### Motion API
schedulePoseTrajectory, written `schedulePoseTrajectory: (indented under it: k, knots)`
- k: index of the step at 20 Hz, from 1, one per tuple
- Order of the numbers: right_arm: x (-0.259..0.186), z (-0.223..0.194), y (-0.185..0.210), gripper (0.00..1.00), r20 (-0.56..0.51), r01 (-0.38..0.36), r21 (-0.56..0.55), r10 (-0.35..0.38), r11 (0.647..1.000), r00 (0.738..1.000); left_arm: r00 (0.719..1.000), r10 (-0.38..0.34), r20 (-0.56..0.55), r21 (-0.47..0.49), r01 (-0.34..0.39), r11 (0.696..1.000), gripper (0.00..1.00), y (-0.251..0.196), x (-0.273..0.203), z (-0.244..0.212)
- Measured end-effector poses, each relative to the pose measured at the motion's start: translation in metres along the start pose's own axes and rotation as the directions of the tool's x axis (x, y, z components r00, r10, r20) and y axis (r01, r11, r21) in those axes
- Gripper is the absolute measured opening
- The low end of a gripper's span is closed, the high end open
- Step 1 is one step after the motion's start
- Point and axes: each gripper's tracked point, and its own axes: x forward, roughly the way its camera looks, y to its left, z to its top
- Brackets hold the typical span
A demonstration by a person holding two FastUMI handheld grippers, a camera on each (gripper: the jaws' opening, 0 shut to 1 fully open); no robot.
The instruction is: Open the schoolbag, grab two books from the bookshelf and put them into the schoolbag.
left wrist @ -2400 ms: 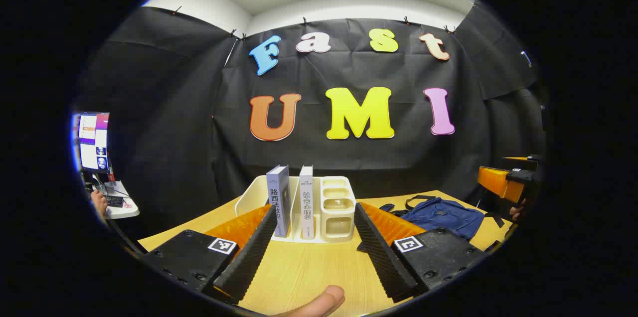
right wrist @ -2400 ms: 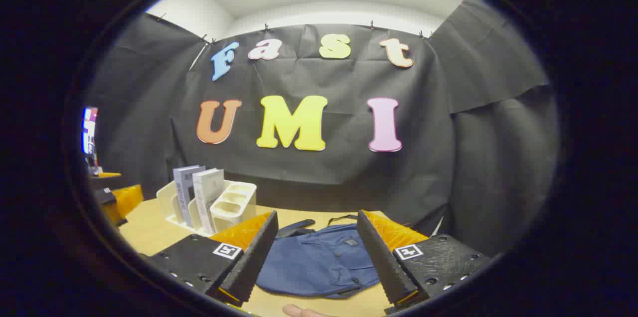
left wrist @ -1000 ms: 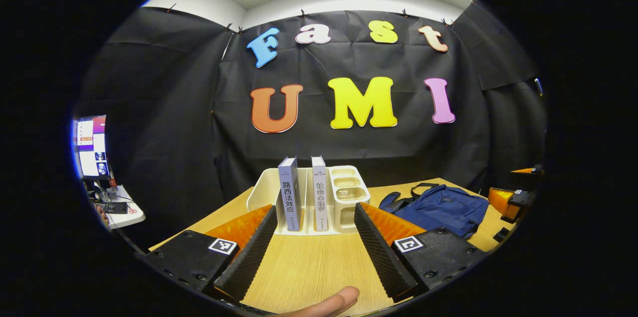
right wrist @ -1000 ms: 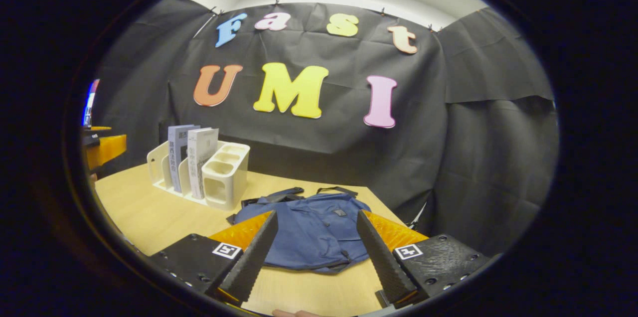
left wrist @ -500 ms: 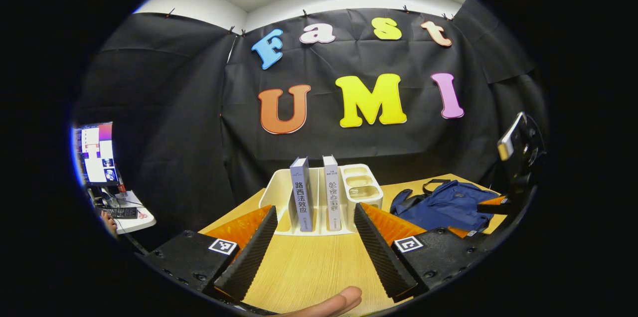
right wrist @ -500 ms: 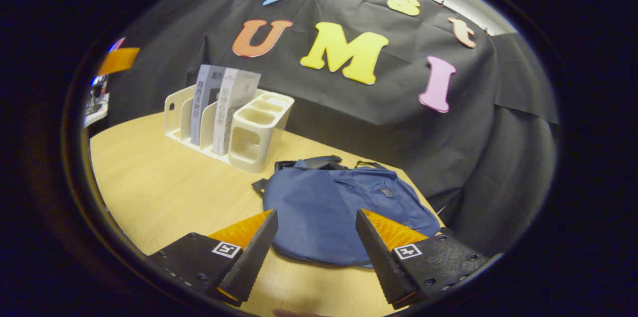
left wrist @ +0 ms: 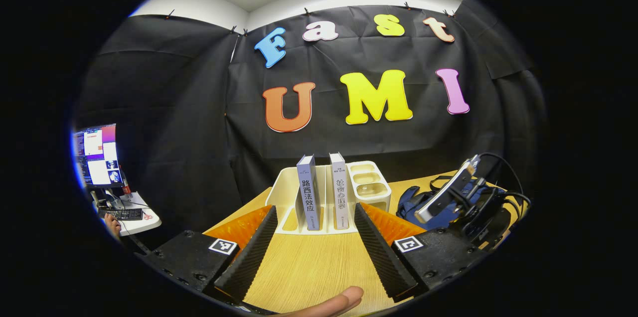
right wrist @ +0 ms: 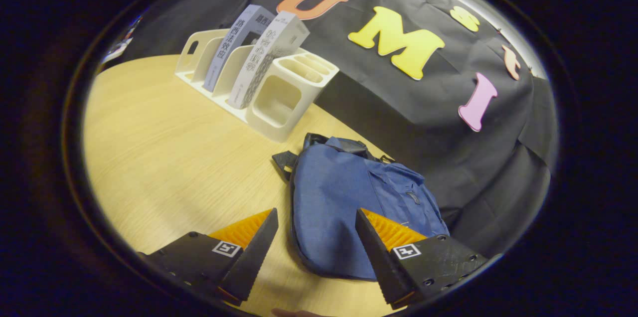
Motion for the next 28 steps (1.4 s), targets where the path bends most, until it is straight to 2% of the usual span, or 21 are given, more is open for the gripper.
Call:
schedulePoseTrajectory:
  k: [1, 2, 3, 4, 5, 7, 8, 11, 12, 14, 15, 16, 17, 18, 19, 20, 21, 22, 23, 24, 28]
  knots:
    - [0.004, -0.001, -0.001, 0.99, -0.009, 0.015, -0.026, -0.015, 1.0, 1.0, 1.0, 0.0, 0.0, 0.001, 0.0, 1.0, 0.98, 0.001, 0.001, 0.0]
    - [0.008, 0.0, -0.003, 0.94, -0.014, 0.034, -0.052, -0.035, 0.998, 0.999, 1.0, 0.001, -0.001, 0.001, -0.001, 1.0, 0.98, 0.002, 0.001, -0.001]
    - [0.01, 0.001, -0.007, 0.94, -0.014, 0.061, -0.072, -0.062, 0.996, 0.998, 1.0, 0.002, -0.004, 0.0, -0.002, 1.0, 0.98, 0.002, 0.002, -0.002]
    - [0.011, 0.002, -0.011, 0.98, -0.013, 0.076, -0.087, -0.078, 0.993, 0.997, 1.0, 0.003, -0.007, -0.001, -0.003, 1.0, 0.98, 0.002, 0.003, -0.002]
    - [0.01, 0.004, -0.012, 0.93, -0.008, 0.087, -0.097, -0.088, 0.991, 0.996, 1.0, 0.006, -0.01, -0.003, -0.006, 1.0, 0.98, 0.004, 0.003, -0.003]
    - [0.007, 0.007, -0.015, 0.94, -0.005, 0.102, -0.106, -0.103, 0.989, 0.995, 1.0, 0.013, -0.013, -0.004, -0.013, 1.0, 0.98, 0.006, 0.003, -0.003]
    - [0.004, 0.01, -0.017, 0.81, -0.002, 0.111, -0.108, -0.112, 0.988, 0.994, 1.0, 0.015, -0.014, -0.005, -0.015, 1.0, 0.98, 0.006, 0.003, -0.003]
    - [-0.006, 0.024, -0.034, 0.78, 0.037, 0.181, -0.126, -0.178, 0.975, 0.983, 1.0, 0.019, -0.012, -0.006, -0.019, 1.0, 0.98, 0.007, 0.003, -0.002]
    - [-0.005, 0.027, -0.039, 0.72, 0.039, 0.202, -0.126, -0.198, 0.971, 0.979, 1.0, 0.019, -0.01, -0.006, -0.019, 1.0, 0.98, 0.008, 0.002, -0.001]
    - [0.005, 0.03, -0.043, 0.74, 0.024, 0.226, -0.108, -0.225, 0.968, 0.974, 1.0, 0.019, -0.011, -0.009, -0.019, 1.0, 0.98, 0.008, 0.001, -0.001]
    - [0.012, 0.03, -0.043, 0.6, 0.005, 0.223, -0.102, -0.223, 0.97, 0.975, 1.0, 0.014, -0.008, -0.016, -0.014, 1.0, 0.98, 0.006, 0.0, 0.0]
    - [0.019, 0.03, -0.042, 0.66, -0.01, 0.212, -0.097, -0.214, 0.972, 0.977, 1.0, 0.006, -0.001, -0.02, -0.006, 1.0, 0.99, 0.004, -0.001, 0.002]
    - [0.026, 0.03, -0.04, 0.65, -0.027, 0.195, -0.088, -0.198, 0.977, 0.98, 1.0, -0.003, 0.005, -0.019, 0.003, 1.0, 0.99, 0.001, -0.002, 0.003]
    - [0.031, 0.031, -0.038, 0.44, -0.038, 0.177, -0.073, -0.18, 0.981, 0.983, 1.0, -0.008, 0.009, -0.017, 0.008, 1.0, 0.98, 0.0, -0.002, 0.004]
    - [0.036, 0.034, -0.037, 0.43, -0.035, 0.158, -0.061, -0.16, 0.986, 0.986, 1.0, -0.011, 0.011, -0.019, 0.011, 1.0, 0.98, -0.001, -0.001, 0.003]
    - [0.039, 0.036, -0.037, 0.37, -0.029, 0.14, -0.043, -0.142, 0.989, 0.989, 1.0, -0.011, 0.013, -0.025, 0.012, 1.0, 0.98, 0.0, 0.0, 0.004]
    - [0.041, 0.038, -0.039, 0.1, -0.026, 0.119, -0.027, -0.12, 0.993, 0.992, 1.0, -0.012, 0.009, -0.035, 0.012, 0.999, 0.98, -0.001, 0.0, 0.002]
    - [0.042, 0.041, -0.042, 0.15, -0.021, 0.1, -0.007, -0.1, 0.995, 0.995, 1.0, -0.011, 0.005, -0.039, 0.011, 0.999, 0.98, -0.002, 0.001, 0.001]
    - [0.043, 0.043, -0.047, 0.15, -0.021, 0.086, 0.012, -0.086, 0.996, 0.996, 1.0, -0.012, 0.001, -0.039, 0.012, 0.999, 0.98, -0.002, 0.003, 0.0]
    - [0.044, 0.044, -0.049, 0.07, -0.025, 0.057, 0.042, -0.056, 0.997, 0.998, 1.0, -0.009, -0.006, -0.039, 0.009, 0.999, 0.98, -0.003, 0.005, -0.002]
    - [0.039, 0.054, -0.078, 0.07, 0.007, -0.01, 0.155, 0.009, 0.988, 1.0, 0.999, 0.03, -0.033, -0.061, -0.032, 0.998, 0.99, 0.001, 0.011, -0.009]
